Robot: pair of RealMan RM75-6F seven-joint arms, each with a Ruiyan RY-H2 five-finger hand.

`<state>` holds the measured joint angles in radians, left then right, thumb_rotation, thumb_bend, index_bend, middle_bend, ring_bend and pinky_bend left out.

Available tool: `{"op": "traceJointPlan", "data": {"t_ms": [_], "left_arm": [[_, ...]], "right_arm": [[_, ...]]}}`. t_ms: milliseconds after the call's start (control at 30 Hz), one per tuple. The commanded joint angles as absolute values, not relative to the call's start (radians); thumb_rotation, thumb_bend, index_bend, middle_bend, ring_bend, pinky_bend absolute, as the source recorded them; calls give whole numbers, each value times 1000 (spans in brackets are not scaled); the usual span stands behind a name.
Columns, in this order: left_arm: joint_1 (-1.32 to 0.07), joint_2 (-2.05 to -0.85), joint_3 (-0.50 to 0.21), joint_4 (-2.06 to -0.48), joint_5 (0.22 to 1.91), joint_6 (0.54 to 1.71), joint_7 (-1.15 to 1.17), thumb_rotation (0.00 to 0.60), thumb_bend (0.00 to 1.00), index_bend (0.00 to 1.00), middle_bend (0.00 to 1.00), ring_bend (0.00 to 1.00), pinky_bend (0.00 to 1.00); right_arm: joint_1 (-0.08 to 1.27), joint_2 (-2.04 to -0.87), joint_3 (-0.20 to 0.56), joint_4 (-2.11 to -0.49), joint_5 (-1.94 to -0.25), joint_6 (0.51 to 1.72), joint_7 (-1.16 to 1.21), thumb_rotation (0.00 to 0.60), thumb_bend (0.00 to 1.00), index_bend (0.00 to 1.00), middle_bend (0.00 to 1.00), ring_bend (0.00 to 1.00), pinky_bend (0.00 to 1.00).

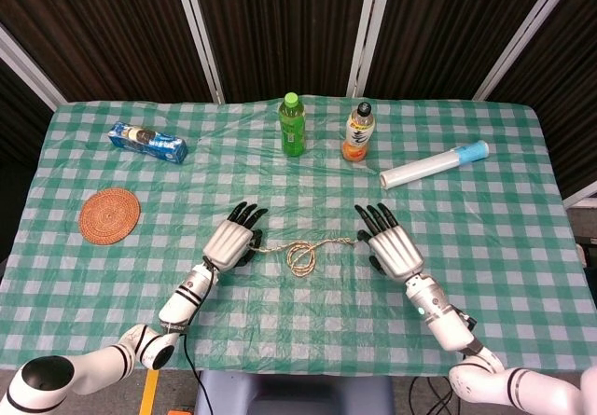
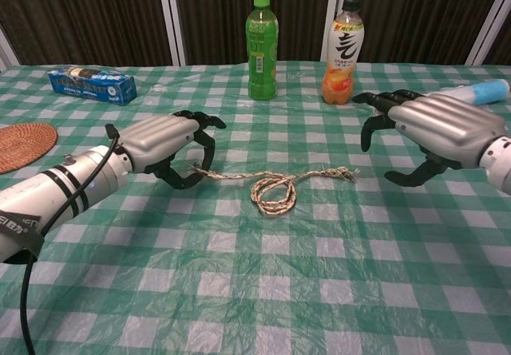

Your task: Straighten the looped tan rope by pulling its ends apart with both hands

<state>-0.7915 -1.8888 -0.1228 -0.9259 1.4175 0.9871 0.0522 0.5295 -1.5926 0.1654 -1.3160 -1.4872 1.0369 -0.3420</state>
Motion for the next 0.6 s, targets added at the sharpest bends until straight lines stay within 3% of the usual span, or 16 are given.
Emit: {"op": "traceJointPlan", "data": {"t_ms": [33, 600], "left_arm": [[-791, -1891, -122, -922, 1417, 984, 50, 600, 482, 674, 87, 0, 31], [-788, -1892, -123, -897, 1412, 972, 38, 600, 480, 681, 89, 0, 31]], "right_arm": [[558, -1629, 179, -1275, -1459, 1010, -359, 600, 396, 489, 0, 0, 0], [676, -1774, 220, -1118, -1333, 918, -388, 600, 398, 540, 0, 0, 0]]}}
